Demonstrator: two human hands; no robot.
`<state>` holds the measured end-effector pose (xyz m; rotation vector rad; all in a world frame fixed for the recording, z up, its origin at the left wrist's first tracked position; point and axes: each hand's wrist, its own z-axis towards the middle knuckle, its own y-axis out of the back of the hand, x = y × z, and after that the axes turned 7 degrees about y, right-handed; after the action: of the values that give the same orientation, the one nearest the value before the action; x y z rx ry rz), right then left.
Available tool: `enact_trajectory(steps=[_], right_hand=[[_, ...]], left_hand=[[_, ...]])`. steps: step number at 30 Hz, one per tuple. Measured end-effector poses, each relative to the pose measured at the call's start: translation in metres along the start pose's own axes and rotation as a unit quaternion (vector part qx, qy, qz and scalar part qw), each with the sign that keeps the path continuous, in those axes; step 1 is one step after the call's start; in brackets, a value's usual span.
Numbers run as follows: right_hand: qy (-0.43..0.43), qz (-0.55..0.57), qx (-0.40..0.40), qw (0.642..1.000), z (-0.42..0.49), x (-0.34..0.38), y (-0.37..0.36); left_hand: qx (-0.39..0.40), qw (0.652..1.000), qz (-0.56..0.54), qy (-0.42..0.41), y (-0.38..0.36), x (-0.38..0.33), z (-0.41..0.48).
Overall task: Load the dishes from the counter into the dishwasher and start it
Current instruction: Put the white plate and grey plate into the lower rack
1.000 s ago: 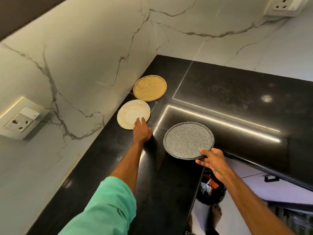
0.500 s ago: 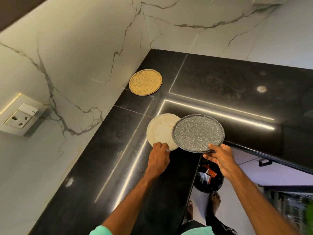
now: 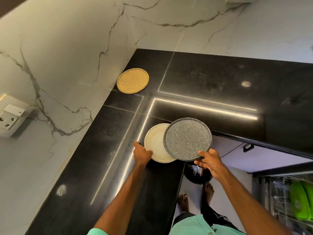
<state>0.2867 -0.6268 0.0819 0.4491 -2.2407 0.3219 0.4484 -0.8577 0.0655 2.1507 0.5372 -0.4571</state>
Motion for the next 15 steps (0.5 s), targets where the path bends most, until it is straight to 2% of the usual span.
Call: enact_trajectory(steps=[2,6,15], right_hand=[[-0.003,0.008,-0.005,1.000,-0.005,-0.001,0.007],[-0.008,0.073,-0.006,0.997,-0.014,0.008,0.022],[0.059,0.236,-0.080,0.967,-0.039,0.028,0.071]], left_hand=[[0.061,0.995,-0.068,0.044,0.000,-0.005,0.005],[0.180,0.966,-0.174,0.061,0.003,-0.027,-0.015],[0.262,0.909,-0.309,0.098,-0.023,-0.056,-0.068]])
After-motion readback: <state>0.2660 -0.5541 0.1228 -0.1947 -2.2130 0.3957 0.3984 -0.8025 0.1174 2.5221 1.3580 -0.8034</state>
